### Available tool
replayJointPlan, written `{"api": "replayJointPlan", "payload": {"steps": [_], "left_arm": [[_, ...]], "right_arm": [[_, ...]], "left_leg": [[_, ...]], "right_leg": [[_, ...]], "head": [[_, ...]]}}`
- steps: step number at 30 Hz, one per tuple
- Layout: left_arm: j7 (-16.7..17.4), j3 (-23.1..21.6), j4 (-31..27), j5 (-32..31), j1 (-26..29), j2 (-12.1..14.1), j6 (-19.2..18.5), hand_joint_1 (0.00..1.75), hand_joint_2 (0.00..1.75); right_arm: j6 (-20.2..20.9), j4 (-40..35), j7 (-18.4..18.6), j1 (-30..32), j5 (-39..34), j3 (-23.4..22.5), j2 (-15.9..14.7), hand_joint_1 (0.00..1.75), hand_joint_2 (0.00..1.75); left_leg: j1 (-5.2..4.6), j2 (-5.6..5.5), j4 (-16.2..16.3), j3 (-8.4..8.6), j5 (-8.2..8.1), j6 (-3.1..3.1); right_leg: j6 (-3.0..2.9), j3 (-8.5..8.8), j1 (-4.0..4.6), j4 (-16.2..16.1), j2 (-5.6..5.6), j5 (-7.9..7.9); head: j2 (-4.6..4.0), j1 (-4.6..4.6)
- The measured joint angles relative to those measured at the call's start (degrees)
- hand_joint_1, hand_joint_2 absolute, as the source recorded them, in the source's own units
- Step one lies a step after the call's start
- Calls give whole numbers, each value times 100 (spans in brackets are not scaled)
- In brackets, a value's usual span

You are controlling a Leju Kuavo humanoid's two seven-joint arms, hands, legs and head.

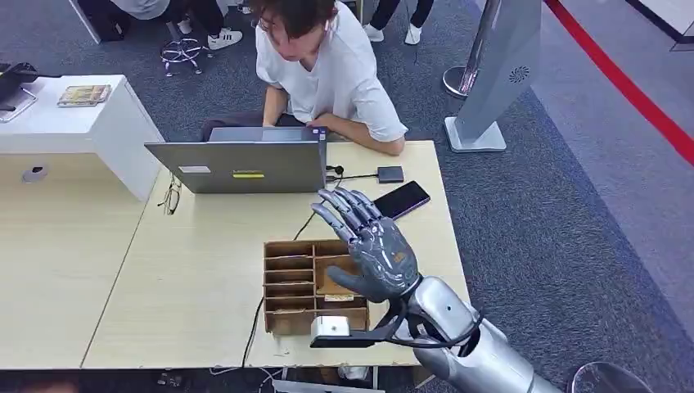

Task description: Pass the card to the sensor for recognition and then transmit it.

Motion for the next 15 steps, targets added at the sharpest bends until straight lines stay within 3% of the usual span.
{"api": "replayJointPlan", "payload": {"steps": [5, 15], "left_arm": [[48, 85, 0, -37, -2, 4, -18, 0, 0], [138, 166, 0, -148, -4, 7, -41, 0, 0]], "right_arm": [[221, 35, -15, -3, -308, 87, -55, 0, 175], [404, 243, 114, -49, -118, 216, -124, 0, 175]], "left_leg": [[0, 0, 0, 0, 0, 0], [0, 0, 0, -1, 0, 0]], "right_leg": [[0, 0, 0, 0, 0, 0], [0, 0, 0, 0, -1, 0]], "head": [[0, 0], [0, 0]]}}
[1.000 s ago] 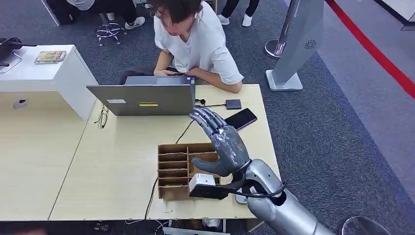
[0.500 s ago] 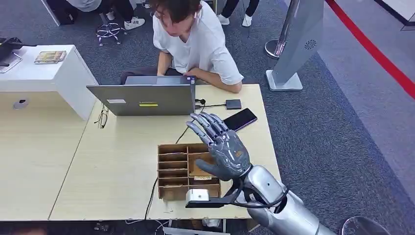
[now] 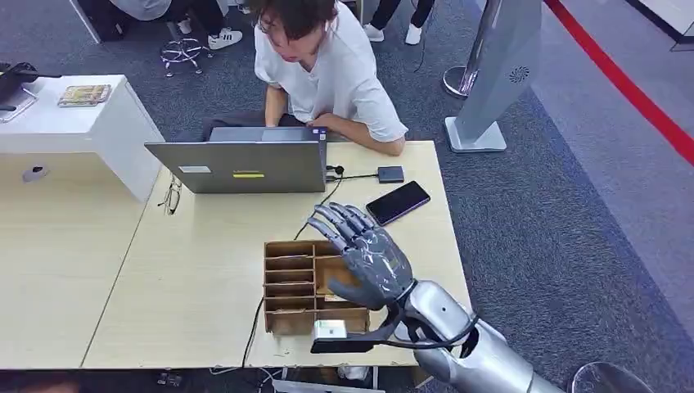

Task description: Pass the card to the sensor for recognition and then transmit it.

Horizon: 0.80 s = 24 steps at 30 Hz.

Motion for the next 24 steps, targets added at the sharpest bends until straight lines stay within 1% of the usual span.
{"api": "replayJointPlan", "payload": {"steps": [14, 24], "left_arm": [[131, 89, 0, -199, -9, 0, -29, 0, 0], [166, 162, 0, -289, -10, 0, -42, 0, 0]], "right_arm": [[0, 365, 531, -190, 743, 155, -127, 0, 175], [4, 570, 688, -201, 964, 155, -177, 0, 175]], "left_leg": [[0, 0, 0, 0, 0, 0], [0, 0, 0, 1, 0, 0]], "right_leg": [[0, 0, 0, 0, 0, 0], [0, 0, 0, 0, 0, 0]], "head": [[0, 0], [0, 0]]}}
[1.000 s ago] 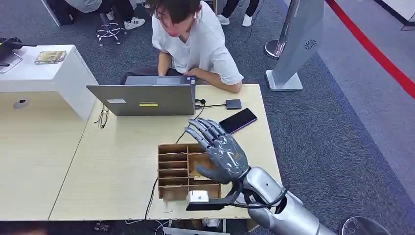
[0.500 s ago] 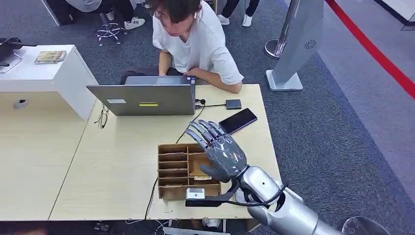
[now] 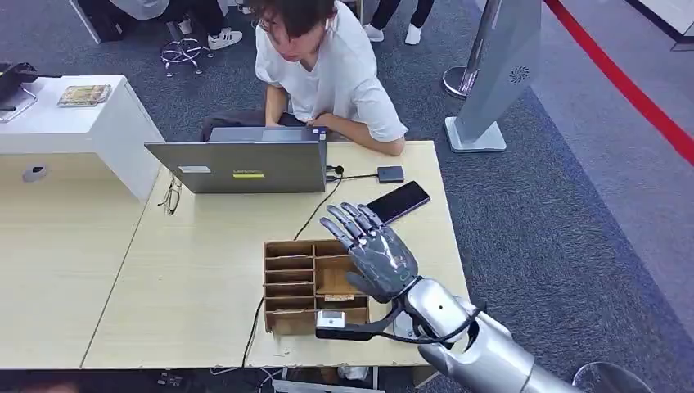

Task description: Pass the card to the sensor for recognition and then transmit it.

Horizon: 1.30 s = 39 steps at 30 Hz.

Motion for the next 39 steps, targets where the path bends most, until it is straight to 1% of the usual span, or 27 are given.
{"api": "replayJointPlan", "payload": {"steps": [10, 22, 23, 25, 28, 29, 30, 31, 32, 33, 35, 39], "left_arm": [[52, 39, 0, -66, -3, 0, -17, 0, 0], [70, 41, 0, -122, -5, 0, -18, 0, 0], [70, 41, 0, -133, -6, 0, -18, 0, 0], [88, 41, 0, -149, -8, -2, -15, 0, 0], [101, 44, 0, -151, -13, -2, -15, 0, 0], [101, 44, 0, -153, -14, -2, -15, 0, 0], [101, 44, 0, -153, -17, -2, -15, 0, 0], [101, 44, 0, -153, -19, -2, -13, 0, 0], [101, 44, 0, -153, -20, -2, -13, 0, 0], [101, 44, 0, -153, -22, -2, -13, 0, 0], [101, 46, 0, -160, -22, -2, -11, 0, 0], [101, 46, 0, -168, -23, -4, -4, 0, 0]], "right_arm": [[7, 140, 46, 1, 7, 0, -15, 0, 175], [48, 324, 88, 2, 9, -11, -15, 7, 175], [48, 339, 88, 2, 9, -11, -15, 9, 175], [50, 370, 94, 2, 9, -11, -15, 23, 175], [52, 407, 96, 2, 9, -13, -15, 23, 175], [53, 417, 96, 2, 9, -13, -15, 26, 175], [52, 422, 96, 2, 9, -13, -15, 52, 175], [52, 431, 96, 1, 9, -13, -15, 58, 175], [52, 439, 96, 2, 9, -13, -15, 59, 175], [53, 448, 96, 1, 9, -15, -15, 54, 175], [52, 461, 96, 1, 9, -15, -15, 51, 175], [55, 485, 98, 1, 7, -24, -15, 49, 175]], "left_leg": [[0, 0, 0, 0, 0, 0], [0, 0, 0, 1, 0, 0], [0, 0, 0, 0, 0, 0], [0, 0, 0, 0, 0, 0], [0, 0, 0, 0, 0, 0], [0, 0, 0, 0, 0, 0], [0, 0, 0, 0, 0, 0], [0, 0, 0, 0, 0, 0], [0, 0, 0, 1, 0, 0], [0, 0, 0, 0, 0, 0], [0, 0, 0, 0, 0, 0], [0, 0, 0, 0, 0, 0]], "right_leg": [[0, 0, 0, 0, 0, 0], [0, 0, 0, 0, 0, 0], [0, 0, 0, 0, 0, 0], [0, 0, 0, 0, 0, 0], [0, 0, 0, 0, 0, 0], [0, 0, 0, 0, 0, 0], [0, 0, 0, 0, 0, 0], [0, 0, 0, 0, 0, 0], [0, 0, 0, 0, 0, 0], [0, 0, 0, 0, 0, 0], [0, 0, 0, 0, 0, 0], [0, 0, 0, 0, 0, 0]], "head": [[0, 0], [0, 0], [0, 0], [0, 0], [0, 0], [0, 0], [0, 0], [0, 0], [0, 0], [0, 0], [0, 0], [0, 0]]}}
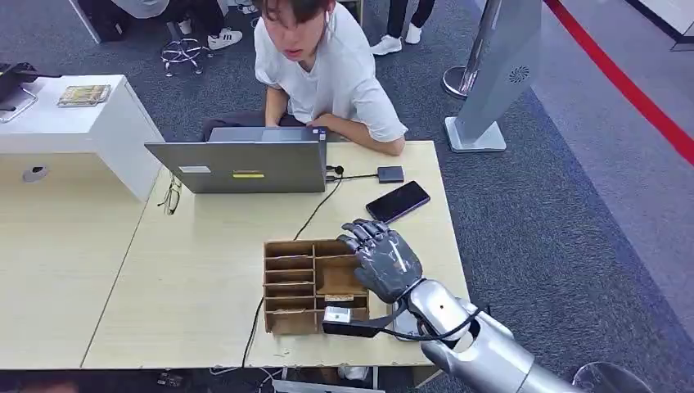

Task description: Pass the card to the sensor for recognition and then transmit it.

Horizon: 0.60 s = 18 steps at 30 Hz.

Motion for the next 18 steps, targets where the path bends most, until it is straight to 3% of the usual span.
{"api": "replayJointPlan", "payload": {"steps": [5, 15, 18], "left_arm": [[2, 0, 0, -11, -6, -4, 0, 0, 0], [22, 0, 0, -42, -18, -11, 0, 0, 0], [31, 0, 0, -44, -29, -15, 0, 0, 0]], "right_arm": [[2, 35, 0, -1, -2, 0, 0, 45, 175], [20, 159, 2, -34, -7, -15, 9, 65, 175], [22, 199, 2, -57, -7, -15, 13, 63, 175]], "left_leg": [[0, 0, 0, 0, 0, 0], [0, 0, 0, 0, 0, 0], [0, 0, 0, 0, 0, 0]], "right_leg": [[0, 0, 0, 0, 0, 0], [0, 1, 0, 0, 0, 0], [0, 1, 0, 0, -1, 0]], "head": [[0, 0], [0, 0], [0, 0]]}}
